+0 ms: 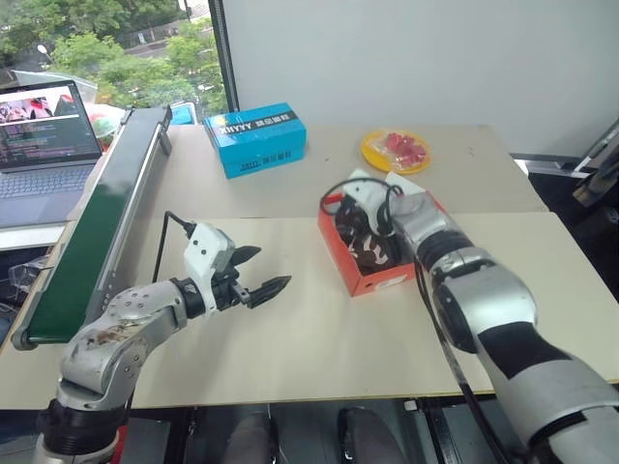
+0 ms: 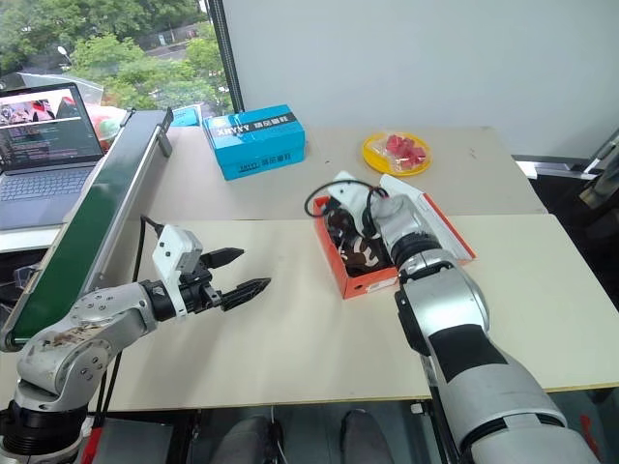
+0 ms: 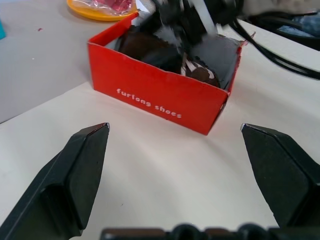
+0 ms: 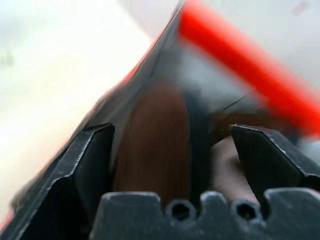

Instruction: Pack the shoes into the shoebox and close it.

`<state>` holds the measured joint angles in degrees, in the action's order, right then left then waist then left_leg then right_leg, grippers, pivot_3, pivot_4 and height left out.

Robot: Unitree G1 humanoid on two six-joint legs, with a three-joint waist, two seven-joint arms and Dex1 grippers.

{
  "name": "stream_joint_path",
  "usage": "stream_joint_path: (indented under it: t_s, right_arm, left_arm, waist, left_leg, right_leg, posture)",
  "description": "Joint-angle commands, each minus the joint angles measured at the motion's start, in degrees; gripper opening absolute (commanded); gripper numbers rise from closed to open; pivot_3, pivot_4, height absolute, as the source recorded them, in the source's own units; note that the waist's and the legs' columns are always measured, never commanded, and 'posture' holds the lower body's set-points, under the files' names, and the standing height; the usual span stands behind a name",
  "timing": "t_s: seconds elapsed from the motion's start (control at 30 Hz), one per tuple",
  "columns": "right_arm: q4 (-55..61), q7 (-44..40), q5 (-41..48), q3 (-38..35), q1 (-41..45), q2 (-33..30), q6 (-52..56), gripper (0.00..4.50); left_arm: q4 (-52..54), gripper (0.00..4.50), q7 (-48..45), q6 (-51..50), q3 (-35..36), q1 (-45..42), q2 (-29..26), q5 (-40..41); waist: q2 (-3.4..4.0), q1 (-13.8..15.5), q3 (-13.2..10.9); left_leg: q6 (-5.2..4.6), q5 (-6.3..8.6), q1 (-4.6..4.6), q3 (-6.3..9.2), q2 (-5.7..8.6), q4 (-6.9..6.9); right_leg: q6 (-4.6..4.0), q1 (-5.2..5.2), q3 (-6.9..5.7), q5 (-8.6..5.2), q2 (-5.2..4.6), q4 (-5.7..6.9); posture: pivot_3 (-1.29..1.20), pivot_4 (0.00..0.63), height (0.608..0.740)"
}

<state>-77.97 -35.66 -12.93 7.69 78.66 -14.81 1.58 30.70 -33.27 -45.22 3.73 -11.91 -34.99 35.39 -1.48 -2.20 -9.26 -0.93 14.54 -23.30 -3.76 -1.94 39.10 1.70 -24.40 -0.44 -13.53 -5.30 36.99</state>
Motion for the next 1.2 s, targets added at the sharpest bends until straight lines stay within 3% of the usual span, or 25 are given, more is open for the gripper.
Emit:
stream_joint_path:
  t_s: [0.03,0.2,0.3,0.4,0.47,0.6,0.7,0.8,1.2]
  right_arm:
    - [4.5,1.4,4.1,-5.0,6.3,-2.3,-2.8,4.43]
    - [13.3,-11.1,11.2,-9.4,7.1,-5.4,6.2,4.43]
    - [40.9,-22.9,15.1,-6.5,-6.5,-12.5,24.4,4.43]
    - [67.4,-24.9,16.2,-5.5,-23.1,-21.4,39.3,4.43]
    - [82.2,-24.9,17.3,-7.5,-34.1,-27.6,47.9,3.66]
    - [94.7,-20.1,20.0,-14.1,-47.1,-30.2,57.9,2.28]
    - [99.9,-17.5,21.0,-16.8,-54.2,-31.1,60.8,1.18]
    - [103.5,-12.9,22.8,-21.7,-61.7,-27.2,63.3,0.15]
    - [87.3,1.7,17.1,-15.8,-63.1,-22.9,45.7,0.03]
  left_arm:
    - [0.3,4.50,-1.2,0.9,-0.5,-1.6,-0.3,0.0]
    - [-1.8,4.50,-3.0,1.7,-1.6,-3.5,-0.7,-0.8]
    - [-3.4,4.50,-5.6,2.3,-3.2,-5.3,-1.4,-1.4]
    - [-6.6,4.50,-8.5,4.5,-5.0,-8.0,-1.7,-3.1]
    - [-10.4,4.50,-10.7,6.5,-6.6,-11.2,-1.3,-4.6]
    - [-17.2,4.50,-13.6,10.7,-9.0,-16.8,0.5,-7.6]
    - [-21.1,4.50,-14.9,12.9,-9.8,-20.1,1.9,-9.0]
    - [-25.6,4.50,-16.1,15.6,-11.4,-24.6,3.7,-11.4]
    - [-27.5,4.50,-17.7,16.0,-11.0,-27.6,5.3,-13.7]
  waist:
    - [0.01,-0.1,0.0]
    - [0.02,0.0,0.0]
    - [0.02,1.2,0.0]
    - [0.04,2.7,0.0]
    - [0.12,3.4,-0.1]
    - [0.29,2.6,-0.2]
    - [0.28,2.1,-0.2]
    - [0.26,2.3,-0.2]
    - [0.26,2.1,-0.2]
  left_leg:
    - [-0.08,0.04,0.01,0.01,0.00,-0.01]
    - [-0.37,0.22,0.01,0.04,0.00,-0.02]
    - [-0.49,0.24,-0.05,0.15,-0.03,0.02]
    - [-0.61,0.31,-0.18,0.24,-0.01,0.08]
    - [-0.66,0.32,-0.45,0.29,0.02,0.20]
    - [-0.78,0.39,-0.55,0.17,0.10,0.62]
    - [-0.79,0.40,-0.17,0.20,0.07,0.61]
    - [-0.79,0.40,-0.18,0.24,0.07,0.58]
    - [-0.81,0.40,-0.29,0.16,0.12,0.69]
  right_leg:
    - [0.00,0.01,-0.01,0.00,0.01,0.01]
    - [0.00,0.07,-0.07,0.00,0.02,-0.05]
    - [0.01,0.15,-0.21,0.00,-0.02,-0.12]
    - [0.03,0.14,-0.26,0.00,-0.05,-0.21]
    - [0.05,0.04,-0.36,0.01,-0.07,-0.23]
    - [0.08,-0.03,-0.19,0.02,0.02,-0.26]
    - [0.09,0.27,-0.15,0.00,0.11,-0.34]
    - [0.11,0.27,-0.14,-0.03,0.16,-0.34]
    - [0.20,0.16,-0.01,-0.04,0.13,-0.33]
  posture:
    - [0.00,0.150,0.740]
    - [0.00,0.150,0.740]
    - [0.00,0.150,0.740]
    - [0.00,0.150,0.740]
    - [0.00,0.150,0.740]
    - [0.00,0.150,0.740]
    - [0.00,0.150,0.740]
    - [0.00,0.150,0.740]
    - [0.00,0.150,0.740]
